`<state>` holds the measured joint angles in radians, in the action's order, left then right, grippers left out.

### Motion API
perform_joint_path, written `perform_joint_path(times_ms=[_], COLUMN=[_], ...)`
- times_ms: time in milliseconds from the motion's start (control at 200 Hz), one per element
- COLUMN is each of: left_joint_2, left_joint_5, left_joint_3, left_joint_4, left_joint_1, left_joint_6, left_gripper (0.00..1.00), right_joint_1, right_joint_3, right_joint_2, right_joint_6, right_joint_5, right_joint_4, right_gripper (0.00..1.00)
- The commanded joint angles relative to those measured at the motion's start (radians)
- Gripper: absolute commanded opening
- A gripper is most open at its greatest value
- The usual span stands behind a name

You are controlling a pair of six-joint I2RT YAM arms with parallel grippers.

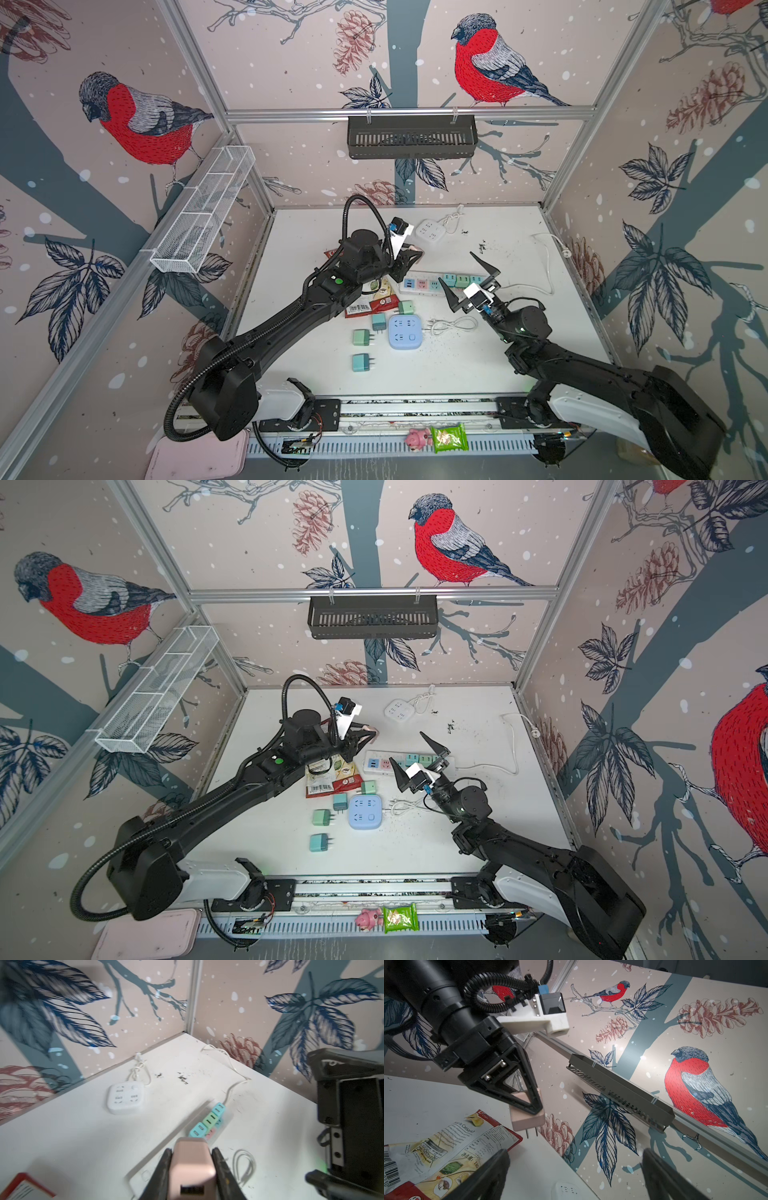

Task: Insert the plug
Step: 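Grasp the pink charger with the left gripper while the right gripper opens and withdraws, then carry the pink charger with the left gripper over the socket beside the teal charger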

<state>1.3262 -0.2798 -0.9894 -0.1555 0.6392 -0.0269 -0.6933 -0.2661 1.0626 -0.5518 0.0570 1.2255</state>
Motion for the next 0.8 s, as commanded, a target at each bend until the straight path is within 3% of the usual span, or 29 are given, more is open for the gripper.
perform_joint_path(times_ms=[0, 120, 310, 380, 500, 580, 670, 796], left_joint_2=[0.010, 0.067, 0.180, 0.174, 0.084, 0.056, 0.076, 0.140], left_joint_5=[0.134, 0.099, 0.085, 0.037, 0.041, 0.005, -0.048, -0.054], left_joint_3=[0.031, -0.076, -0.279, -0.196, 0.065, 0.051, -0.041, -0.074], left_joint_4=[-0.165, -0.132, 0.125, 0.092, -0.183, -0.076, 0.130, 0.155], left_joint_1=[-0.003, -0.003, -0.001, 0.003, 0.004, 0.004, 0.004, 0.004], left_joint_6=[0.038, 0.122, 0.244, 0.230, 0.146, 0.164, 0.238, 0.305], left_gripper=[0.00, 0.00, 0.00, 0.00, 0.00, 0.00, 0.00, 0.00], right_joint_1=[0.045, 0.079, 0.087, 0.088, 0.100, 0.158, 0.294, 0.384], right_joint_3=[-0.027, -0.086, -0.103, -0.039, 0.092, 0.080, 0.023, 0.065], right_joint_2=[0.035, 0.063, 0.060, 0.015, -0.083, -0.157, -0.209, -0.210], right_joint_6=[0.046, 0.058, 0.185, 0.243, 0.312, 0.512, 0.708, 0.788], right_joint_5=[0.014, -0.041, -0.232, -0.262, -0.379, -0.505, -0.399, -0.362], right_joint_4=[0.078, -0.007, -0.147, -0.166, -0.075, -0.175, -0.420, -0.425], right_gripper=[1.00, 1.00, 1.00, 1.00, 1.00, 1.00, 1.00, 1.00])
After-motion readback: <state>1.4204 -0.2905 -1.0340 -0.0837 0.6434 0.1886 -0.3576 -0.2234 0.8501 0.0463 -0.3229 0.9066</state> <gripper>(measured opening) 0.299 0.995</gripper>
